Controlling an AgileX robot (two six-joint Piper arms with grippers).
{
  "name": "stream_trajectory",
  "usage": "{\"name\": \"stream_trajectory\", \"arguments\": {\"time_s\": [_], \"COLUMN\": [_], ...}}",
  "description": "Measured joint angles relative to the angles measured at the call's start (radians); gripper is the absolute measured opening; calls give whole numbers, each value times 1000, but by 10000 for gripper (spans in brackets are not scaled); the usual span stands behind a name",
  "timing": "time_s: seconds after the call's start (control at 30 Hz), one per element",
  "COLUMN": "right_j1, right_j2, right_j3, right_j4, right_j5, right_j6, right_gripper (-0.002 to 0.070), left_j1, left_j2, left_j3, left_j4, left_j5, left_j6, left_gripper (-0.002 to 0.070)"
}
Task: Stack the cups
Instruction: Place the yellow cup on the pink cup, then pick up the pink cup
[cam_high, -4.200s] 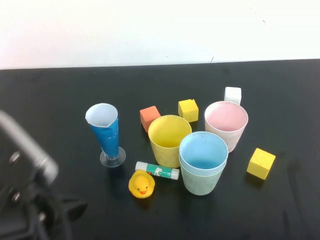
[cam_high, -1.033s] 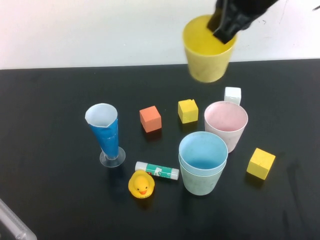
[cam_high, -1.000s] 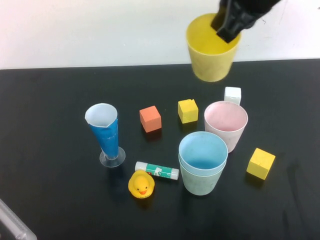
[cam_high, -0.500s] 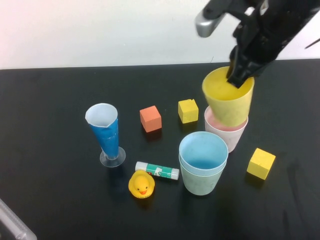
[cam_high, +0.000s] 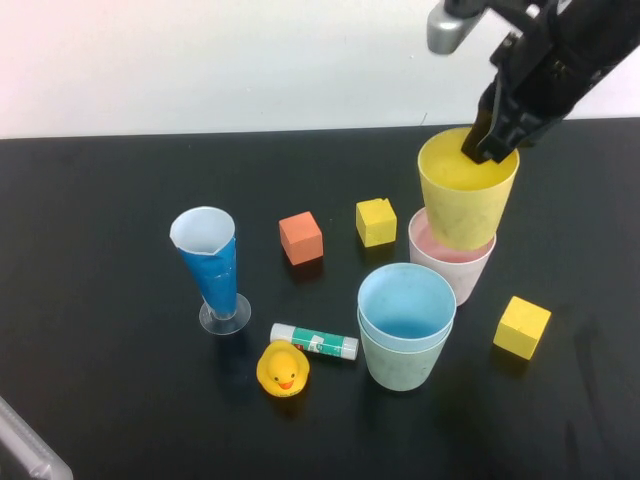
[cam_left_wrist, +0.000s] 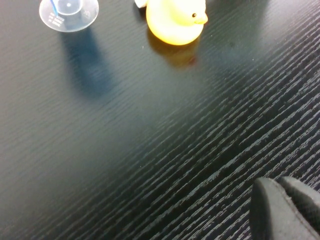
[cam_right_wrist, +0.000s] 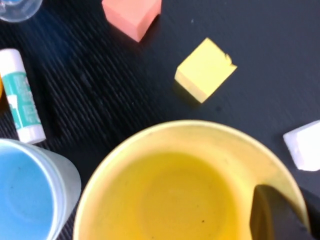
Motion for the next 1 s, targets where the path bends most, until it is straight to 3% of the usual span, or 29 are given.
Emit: {"name": "stream_trajectory", "arguments": {"time_s": [0.2, 0.27, 0.47, 0.53, 0.7, 0.83, 1.0], "right_j1": [0, 0, 0, 0, 0, 0, -1], "right_j2": [65, 78, 117, 142, 221, 253, 208], "right_j3": [0, 0, 0, 0, 0, 0, 0], "right_j4": [6, 10, 17, 17, 17, 26, 12], "right_j5": [0, 0, -2, -2, -5, -3, -7], "right_j6": [-7, -7, -9, -9, -9, -9, -7], "right_gripper": [55, 100, 326, 361, 372, 272, 241], "left_j1": [0, 0, 0, 0, 0, 0, 0], "left_j2": [0, 0, 0, 0, 0, 0, 0], "left_j3": [0, 0, 0, 0, 0, 0, 0], "left_j4": [0, 0, 0, 0, 0, 0, 0], "left_j5": [-6, -6, -6, -8, -14, -17, -17], "left_j6": [0, 0, 0, 0, 0, 0, 0], "left_gripper": [1, 1, 1, 1, 1, 1, 1]}}
